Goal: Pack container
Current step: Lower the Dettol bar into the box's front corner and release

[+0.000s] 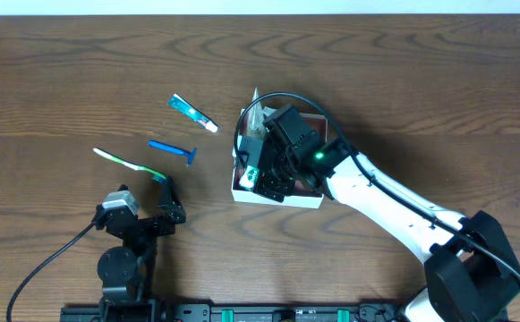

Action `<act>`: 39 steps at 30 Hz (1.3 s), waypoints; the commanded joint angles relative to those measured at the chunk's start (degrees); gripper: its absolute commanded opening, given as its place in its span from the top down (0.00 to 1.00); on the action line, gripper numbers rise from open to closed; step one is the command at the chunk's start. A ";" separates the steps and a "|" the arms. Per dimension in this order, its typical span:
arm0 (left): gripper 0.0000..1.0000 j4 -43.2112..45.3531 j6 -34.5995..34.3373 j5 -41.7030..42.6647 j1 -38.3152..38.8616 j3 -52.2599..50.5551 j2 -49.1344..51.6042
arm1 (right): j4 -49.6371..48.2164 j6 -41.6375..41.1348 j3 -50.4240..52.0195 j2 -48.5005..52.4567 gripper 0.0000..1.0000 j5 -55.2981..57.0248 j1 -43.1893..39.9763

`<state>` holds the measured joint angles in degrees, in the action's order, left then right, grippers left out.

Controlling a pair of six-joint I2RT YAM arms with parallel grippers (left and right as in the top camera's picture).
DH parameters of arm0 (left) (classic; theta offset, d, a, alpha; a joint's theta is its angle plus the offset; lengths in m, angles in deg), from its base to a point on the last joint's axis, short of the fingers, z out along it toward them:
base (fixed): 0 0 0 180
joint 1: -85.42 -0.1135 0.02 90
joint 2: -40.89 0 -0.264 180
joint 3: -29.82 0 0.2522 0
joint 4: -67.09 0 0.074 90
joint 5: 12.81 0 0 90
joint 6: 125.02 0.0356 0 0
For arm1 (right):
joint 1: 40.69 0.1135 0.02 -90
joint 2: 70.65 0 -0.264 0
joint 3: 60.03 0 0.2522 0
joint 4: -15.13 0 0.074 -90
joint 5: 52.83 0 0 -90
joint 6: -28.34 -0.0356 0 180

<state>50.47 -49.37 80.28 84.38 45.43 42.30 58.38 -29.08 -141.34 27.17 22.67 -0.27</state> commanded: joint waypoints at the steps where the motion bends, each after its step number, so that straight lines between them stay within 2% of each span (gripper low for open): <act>1: 0.02 -0.87 0.15 0.55 -0.28 -1.62 -0.07 | -0.20 3.02 -1.03 2.38 0.33 -1.03 0.70; 15: 0.02 -0.87 0.15 0.55 -0.28 -1.62 -0.07 | -2.01 4.81 -1.01 4.83 0.34 -0.92 0.55; 23: 0.02 -0.87 0.15 0.55 -0.28 -1.62 -0.07 | -3.82 4.72 -1.03 4.83 0.37 0.13 -0.37; 29: 0.02 -0.87 0.15 0.55 -0.28 -1.62 -0.07 | -5.73 3.02 -1.03 4.83 0.36 0.13 -1.53; 39: 0.02 -0.87 0.15 0.55 -0.28 -1.62 -0.07 | -5.81 0.66 -1.03 4.83 0.25 0.13 -2.62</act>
<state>50.47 -49.37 80.28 84.38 45.43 42.30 52.90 -27.60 -142.63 30.40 18.67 -1.49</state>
